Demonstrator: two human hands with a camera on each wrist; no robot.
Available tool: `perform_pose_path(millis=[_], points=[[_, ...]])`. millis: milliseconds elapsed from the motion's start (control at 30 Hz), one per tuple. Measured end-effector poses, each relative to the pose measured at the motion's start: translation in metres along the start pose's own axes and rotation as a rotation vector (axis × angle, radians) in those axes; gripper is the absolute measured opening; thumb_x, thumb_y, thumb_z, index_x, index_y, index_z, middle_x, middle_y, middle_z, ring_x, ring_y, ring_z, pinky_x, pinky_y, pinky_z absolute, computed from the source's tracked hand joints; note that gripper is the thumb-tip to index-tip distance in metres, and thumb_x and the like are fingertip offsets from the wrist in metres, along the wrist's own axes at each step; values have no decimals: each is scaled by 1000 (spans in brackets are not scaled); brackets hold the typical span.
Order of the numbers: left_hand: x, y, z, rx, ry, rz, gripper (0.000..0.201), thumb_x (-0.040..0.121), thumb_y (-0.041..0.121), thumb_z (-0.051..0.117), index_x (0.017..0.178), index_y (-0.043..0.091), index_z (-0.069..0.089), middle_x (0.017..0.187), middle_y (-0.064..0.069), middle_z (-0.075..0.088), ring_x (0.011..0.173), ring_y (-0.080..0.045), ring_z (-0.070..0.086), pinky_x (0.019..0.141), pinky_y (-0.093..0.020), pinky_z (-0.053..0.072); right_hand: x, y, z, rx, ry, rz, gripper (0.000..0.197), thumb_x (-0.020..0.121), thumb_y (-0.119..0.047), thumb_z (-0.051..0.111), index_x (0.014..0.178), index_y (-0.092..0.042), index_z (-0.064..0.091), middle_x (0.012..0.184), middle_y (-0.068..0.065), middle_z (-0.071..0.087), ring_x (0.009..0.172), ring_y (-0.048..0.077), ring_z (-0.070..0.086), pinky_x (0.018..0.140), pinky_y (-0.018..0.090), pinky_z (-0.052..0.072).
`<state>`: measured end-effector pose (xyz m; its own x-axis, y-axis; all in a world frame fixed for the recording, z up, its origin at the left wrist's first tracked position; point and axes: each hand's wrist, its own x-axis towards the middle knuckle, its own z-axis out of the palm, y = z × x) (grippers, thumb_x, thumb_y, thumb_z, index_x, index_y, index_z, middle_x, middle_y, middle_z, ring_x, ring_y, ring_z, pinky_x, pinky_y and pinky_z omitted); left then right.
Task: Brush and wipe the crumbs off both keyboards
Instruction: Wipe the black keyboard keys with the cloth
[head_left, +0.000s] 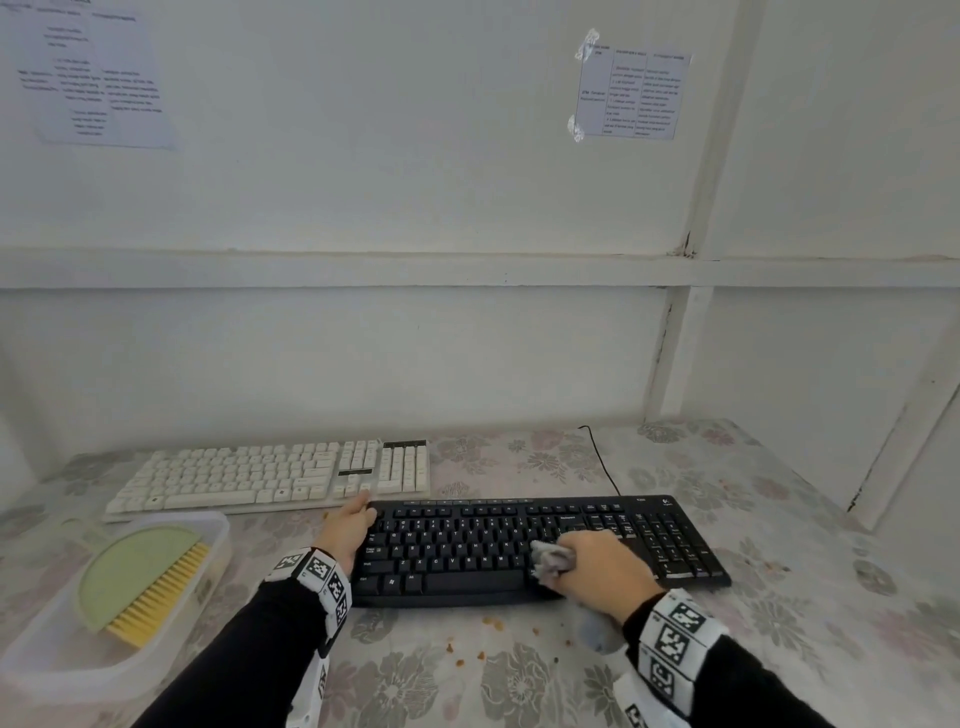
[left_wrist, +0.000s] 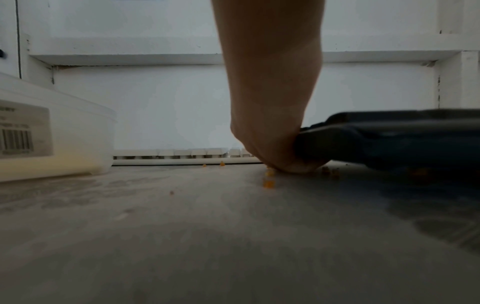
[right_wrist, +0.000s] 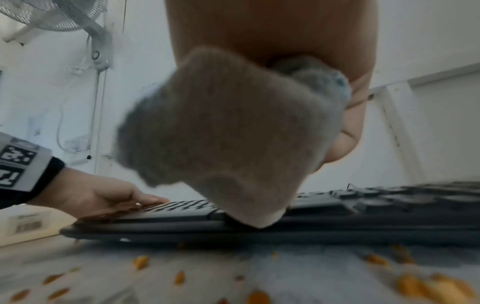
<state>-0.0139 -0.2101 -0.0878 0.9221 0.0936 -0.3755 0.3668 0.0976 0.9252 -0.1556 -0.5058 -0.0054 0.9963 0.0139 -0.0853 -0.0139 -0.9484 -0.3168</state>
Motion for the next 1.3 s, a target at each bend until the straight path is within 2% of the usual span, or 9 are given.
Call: perform_pose_path(millis=[133, 300, 533, 633, 767, 933, 1067, 1200, 1300], points=[[-4, 2, 0, 18, -16, 1, 44, 96, 3, 45, 136, 19, 50, 146, -9, 44, 134, -27, 40, 112, -50, 31, -6, -1, 2, -16, 28, 45, 30, 85, -33, 50, 59, -29, 36, 65, -11, 44, 73, 15, 51, 65, 26, 42], [-7, 6, 1, 19, -13, -14, 42, 96, 3, 46, 135, 19, 52, 144, -9, 46, 133, -27, 42, 112, -49, 33, -9, 46, -12, -57, 75, 195, 29, 84, -31, 53, 60, -29, 37, 65, -12, 49, 73, 13, 57, 65, 24, 46], [-12, 7, 4, 22, 11, -9, 38, 98, 7, 46, 134, 14, 52, 131, -14, 57, 120, -29, 54, 106, -48, 40, -18, 85, -31, -94, 150, 329, 32, 90, -26, 50, 62, -27, 34, 65, -10, 45, 66, 9, 55, 52, 17, 35], [-19, 12, 7, 15, 13, -7, 35, 98, 5, 44, 132, 11, 54, 124, -16, 60, 115, -31, 57, 102, -48, 44, -18, 64, -26, -91, 168, 279, 32, 90, -28, 50, 63, -27, 32, 69, -9, 47, 74, 14, 58, 60, 23, 41], [-27, 15, 10, 3, 9, 13, 34, 99, 1, 39, 128, 10, 55, 124, -17, 60, 113, -31, 58, 102, -45, 44, -19, 18, -13, -20, 70, 79, 14, 92, -35, 51, 82, -25, 47, 79, -9, 52, 65, 4, 50, 56, 14, 39], [-39, 23, 16, -55, 24, 54, 34, 99, -1, 37, 121, 19, 55, 108, -13, 62, 95, -25, 57, 93, -39, 46, -19, -3, 6, -18, 13, 30, 13, 88, -35, 51, 94, -24, 53, 99, 1, 54, 91, 22, 59, 70, 28, 42], [-43, 25, 17, -58, 50, 72, 37, 98, -3, 37, 128, 12, 55, 112, -15, 61, 91, -23, 57, 92, -39, 46, -22, 23, -2, -6, 45, 122, 13, 89, -34, 52, 83, -26, 43, 90, -3, 49, 77, 18, 53, 67, 27, 43], [-42, 24, 16, -64, 54, 88, 38, 98, -4, 38, 129, 11, 55, 111, -14, 61, 89, -23, 59, 88, -37, 46, -22, 63, -21, 20, 111, 242, 19, 89, -33, 54, 75, -27, 44, 76, -10, 54, 70, 7, 55, 60, 19, 44], [-40, 23, 15, -30, 64, 85, 37, 97, -4, 39, 126, 12, 57, 119, -16, 60, 100, -27, 57, 95, -41, 46, -25, 82, -29, 5, 140, 357, 27, 89, -27, 53, 67, -27, 38, 82, -3, 59, 73, 13, 58, 69, 27, 52]])
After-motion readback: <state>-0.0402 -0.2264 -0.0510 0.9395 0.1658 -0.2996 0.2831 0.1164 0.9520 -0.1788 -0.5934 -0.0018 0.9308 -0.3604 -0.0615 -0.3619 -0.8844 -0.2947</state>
